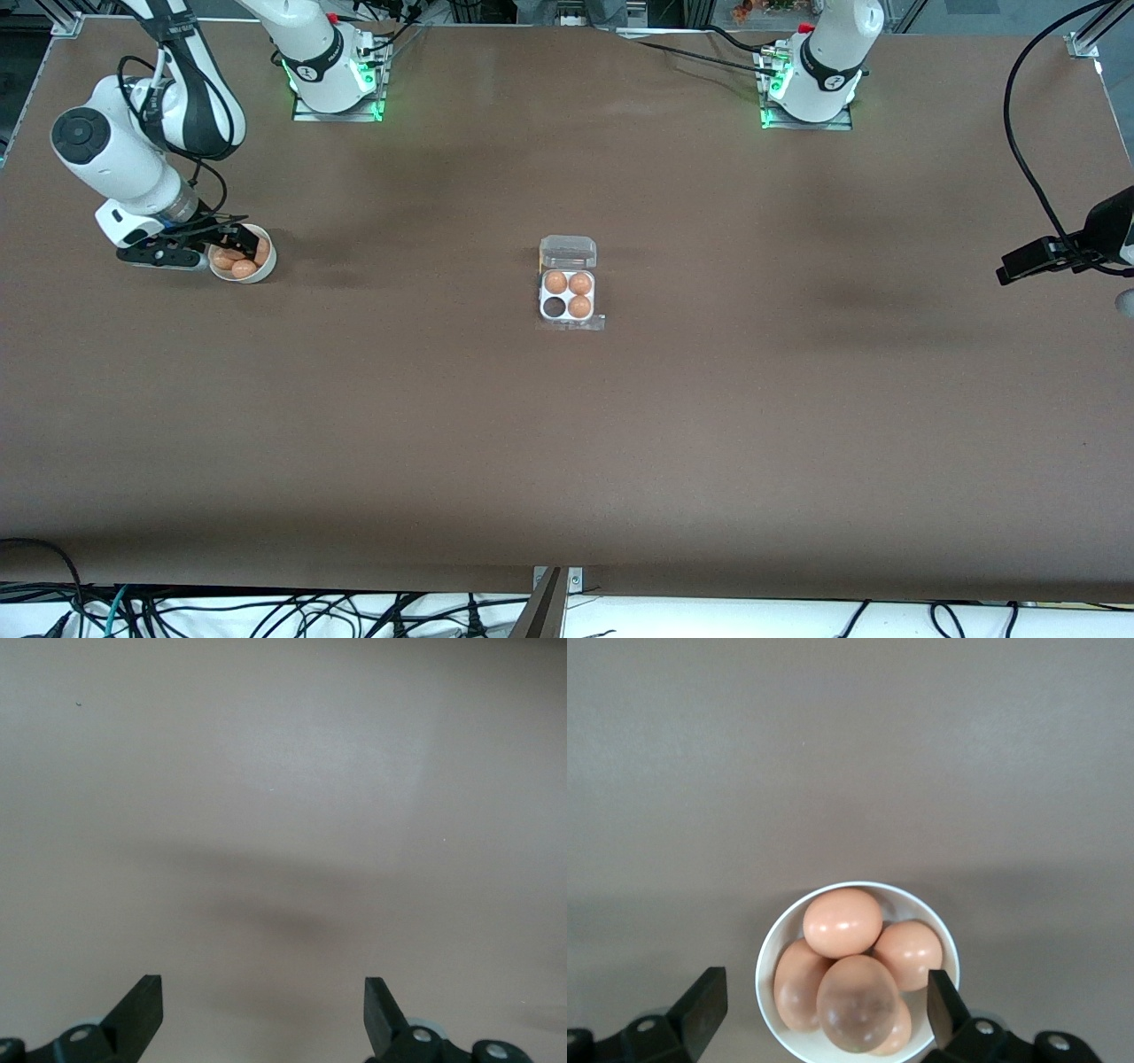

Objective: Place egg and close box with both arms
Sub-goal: 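Reach the right gripper into the white bowl and grasp a brown egg, then carry the egg with the right gripper over the carton's empty slot, then lower the egg into the empty slot and open the right gripper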

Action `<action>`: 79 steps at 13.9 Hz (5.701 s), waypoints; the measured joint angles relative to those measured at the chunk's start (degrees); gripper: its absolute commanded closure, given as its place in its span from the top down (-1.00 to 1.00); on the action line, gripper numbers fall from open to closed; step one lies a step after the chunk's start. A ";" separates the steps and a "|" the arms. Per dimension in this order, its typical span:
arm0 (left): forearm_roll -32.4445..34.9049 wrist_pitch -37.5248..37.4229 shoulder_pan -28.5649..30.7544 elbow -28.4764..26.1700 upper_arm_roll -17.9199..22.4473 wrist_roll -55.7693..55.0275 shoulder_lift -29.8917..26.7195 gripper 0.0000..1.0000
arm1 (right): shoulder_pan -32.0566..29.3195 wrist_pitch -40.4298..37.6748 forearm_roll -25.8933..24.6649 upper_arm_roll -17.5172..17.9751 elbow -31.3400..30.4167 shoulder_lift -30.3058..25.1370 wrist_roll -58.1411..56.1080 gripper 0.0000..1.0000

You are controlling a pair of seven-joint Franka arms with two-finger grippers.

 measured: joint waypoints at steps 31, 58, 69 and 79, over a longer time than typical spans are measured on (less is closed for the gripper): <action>0.00 0.00 -0.04 0.54 -0.09 0.00 0.05 1.00 | 0.14 0.70 -0.02 -3.35 -0.15 3.79 -6.03 -0.34; 0.00 -0.03 -2.95 1.26 -1.27 -0.09 0.83 1.00 | 24.16 -40.35 6.90 24.28 61.65 33.02 66.75 -0.37; 0.00 -0.03 -2.94 1.32 -1.14 -0.08 0.83 1.00 | 29.75 -26.18 6.94 24.28 65.94 41.01 73.91 -0.37; 0.00 -0.03 -2.93 1.34 -1.08 -0.05 0.83 1.00 | 30.92 -25.15 6.94 24.28 66.05 43.51 73.92 -0.36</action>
